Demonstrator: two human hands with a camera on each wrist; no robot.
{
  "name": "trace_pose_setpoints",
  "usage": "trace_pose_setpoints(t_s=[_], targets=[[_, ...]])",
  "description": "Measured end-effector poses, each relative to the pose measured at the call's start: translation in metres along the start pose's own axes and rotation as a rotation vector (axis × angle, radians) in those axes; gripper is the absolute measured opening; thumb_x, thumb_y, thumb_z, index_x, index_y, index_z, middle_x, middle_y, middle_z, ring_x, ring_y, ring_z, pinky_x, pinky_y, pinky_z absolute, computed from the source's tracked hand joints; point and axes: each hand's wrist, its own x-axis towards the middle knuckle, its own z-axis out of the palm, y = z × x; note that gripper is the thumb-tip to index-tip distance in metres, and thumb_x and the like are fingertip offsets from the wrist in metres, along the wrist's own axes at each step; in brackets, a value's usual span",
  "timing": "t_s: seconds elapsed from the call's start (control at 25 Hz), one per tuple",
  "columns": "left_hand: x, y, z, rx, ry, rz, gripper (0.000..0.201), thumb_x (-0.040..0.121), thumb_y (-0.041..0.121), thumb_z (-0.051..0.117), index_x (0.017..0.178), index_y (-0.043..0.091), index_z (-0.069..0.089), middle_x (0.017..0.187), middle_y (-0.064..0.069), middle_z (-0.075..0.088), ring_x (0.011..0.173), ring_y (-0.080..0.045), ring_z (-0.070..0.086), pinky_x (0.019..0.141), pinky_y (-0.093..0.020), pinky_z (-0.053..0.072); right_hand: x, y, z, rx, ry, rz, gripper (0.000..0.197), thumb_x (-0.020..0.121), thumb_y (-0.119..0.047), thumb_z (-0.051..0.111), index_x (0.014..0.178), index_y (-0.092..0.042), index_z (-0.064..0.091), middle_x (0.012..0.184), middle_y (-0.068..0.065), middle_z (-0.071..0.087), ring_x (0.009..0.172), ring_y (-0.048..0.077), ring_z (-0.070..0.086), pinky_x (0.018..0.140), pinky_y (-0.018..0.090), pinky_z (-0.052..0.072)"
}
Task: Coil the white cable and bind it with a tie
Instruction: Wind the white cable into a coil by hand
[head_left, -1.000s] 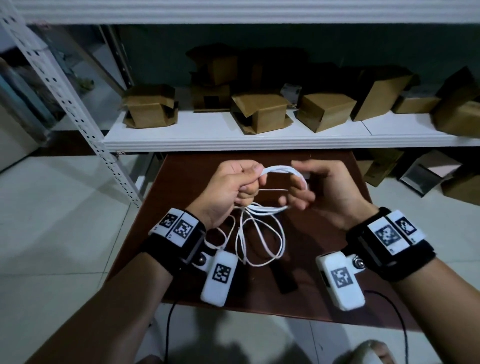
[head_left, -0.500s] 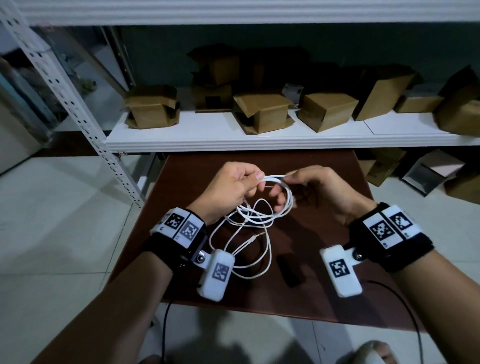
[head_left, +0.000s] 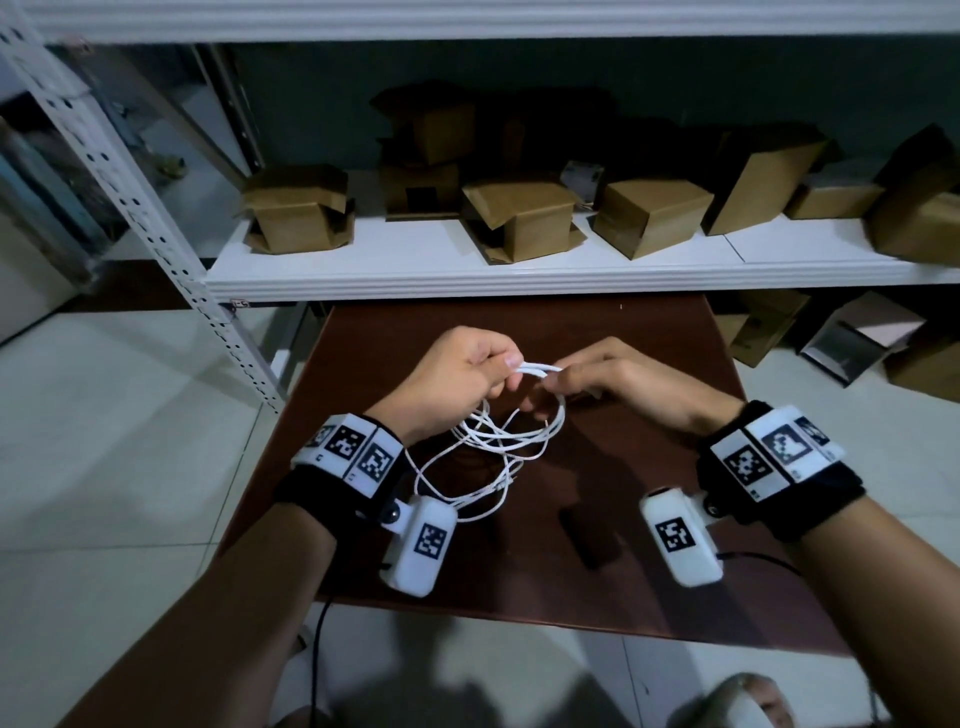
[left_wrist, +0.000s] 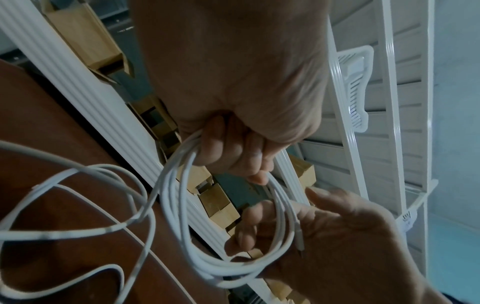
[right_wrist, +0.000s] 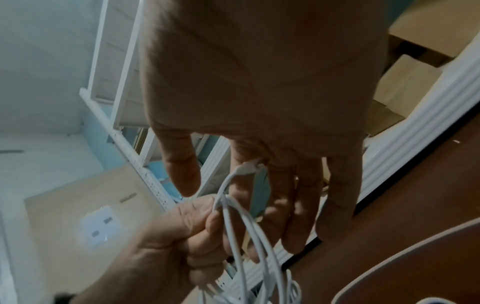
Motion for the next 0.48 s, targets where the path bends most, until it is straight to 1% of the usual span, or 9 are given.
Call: trace_pose_setpoints(t_s=[0.04, 0.08, 0.12, 0.2, 0.24, 0.28, 0.36, 0.44, 0.48], targets=[[0.000, 0.000, 0.004, 0.039, -0.008, 0.001, 0.033, 0.101, 0.025, 0.056, 0.069, 0.021, 0.065, 0.050, 0.011, 0.045, 0.049, -0.012, 0.033, 0.051, -0.028, 0.026, 0.000, -0.001, 0.003, -0.009, 0.011, 0.008, 0.024, 0.100, -0.009, 0.059, 0.102, 0.005, 0.078, 0.090, 0.013, 0.079, 0.079, 0.011, 0.074, 0.071, 0.014, 0.049], [0.000, 0.000, 0.009, 0.087, -0.013, 0.006, 0.032, 0.098, 0.029, 0.057, 0.067, 0.023, 0.066, 0.051, 0.011, 0.046, 0.051, -0.012, 0.036, 0.054, -0.031, 0.029, 0.002, 0.000, 0.007, 0.012, 0.017, 0.031, 0.023, 0.100, -0.007, 0.059, 0.096, 0.008, 0.076, 0.081, 0.011, 0.075, 0.067, 0.009, 0.069, 0.062, 0.013, 0.046], [0.001, 0.001, 0.013, 0.129, -0.016, 0.010, 0.031, 0.094, 0.033, 0.057, 0.066, 0.025, 0.066, 0.052, 0.011, 0.047, 0.051, -0.012, 0.038, 0.055, -0.032, 0.030, 0.004, 0.002, 0.013, 0.061, 0.021, 0.068, 0.022, 0.099, -0.007, 0.060, 0.087, 0.007, 0.073, 0.072, 0.011, 0.068, 0.057, 0.011, 0.062, 0.056, 0.017, 0.044], [0.002, 0.004, 0.017, 0.146, -0.006, 0.003, 0.028, 0.092, 0.035, 0.055, 0.067, 0.026, 0.065, 0.053, 0.011, 0.050, 0.051, -0.011, 0.040, 0.055, -0.032, 0.034, 0.010, 0.007, 0.022, 0.184, 0.055, 0.148, 0.025, 0.097, -0.014, 0.061, 0.073, -0.007, 0.064, 0.065, 0.009, 0.050, 0.051, 0.014, 0.047, 0.052, 0.026, 0.036], [0.002, 0.006, 0.016, 0.139, 0.007, 0.001, 0.028, 0.094, 0.034, 0.056, 0.069, 0.025, 0.065, 0.054, 0.011, 0.051, 0.051, -0.012, 0.042, 0.056, -0.032, 0.035, 0.011, 0.007, 0.025, 0.233, 0.087, 0.178, 0.026, 0.096, -0.018, 0.061, 0.071, -0.011, 0.061, 0.063, 0.006, 0.046, 0.050, 0.014, 0.042, 0.050, 0.027, 0.032], [0.003, 0.008, 0.014, 0.142, 0.021, 0.007, 0.029, 0.098, 0.030, 0.057, 0.070, 0.024, 0.066, 0.053, 0.011, 0.051, 0.052, -0.013, 0.042, 0.056, -0.032, 0.035, 0.013, 0.006, 0.025, 0.277, 0.113, 0.196, 0.023, 0.096, -0.020, 0.060, 0.075, -0.011, 0.060, 0.062, 0.003, 0.044, 0.050, 0.014, 0.040, 0.050, 0.027, 0.031], [0.003, 0.008, 0.010, 0.173, 0.036, 0.012, 0.034, 0.104, 0.020, 0.057, 0.071, 0.019, 0.066, 0.052, 0.011, 0.051, 0.054, -0.012, 0.043, 0.058, -0.032, 0.035, 0.011, 0.002, 0.024, 0.368, 0.120, 0.199, 0.017, 0.096, -0.019, 0.056, 0.089, -0.005, 0.061, 0.064, 0.004, 0.047, 0.054, 0.014, 0.043, 0.052, 0.026, 0.036], [0.003, 0.007, 0.009, 0.204, 0.031, 0.020, 0.033, 0.104, 0.017, 0.057, 0.073, 0.013, 0.067, 0.053, 0.011, 0.052, 0.053, -0.009, 0.043, 0.058, -0.031, 0.035, 0.009, 0.002, 0.020, 0.389, 0.091, 0.184, 0.022, 0.095, -0.018, 0.057, 0.097, 0.001, 0.066, 0.070, 0.010, 0.056, 0.061, 0.017, 0.052, 0.060, 0.029, 0.044], [0.003, 0.006, 0.010, 0.225, 0.026, 0.026, 0.033, 0.104, 0.016, 0.058, 0.073, 0.013, 0.067, 0.052, 0.012, 0.052, 0.052, -0.007, 0.042, 0.057, -0.030, 0.035, 0.008, 0.003, 0.019, 0.377, 0.069, 0.185, 0.027, 0.093, -0.021, 0.060, 0.099, 0.004, 0.068, 0.075, 0.015, 0.058, 0.064, 0.020, 0.056, 0.064, 0.031, 0.048]])
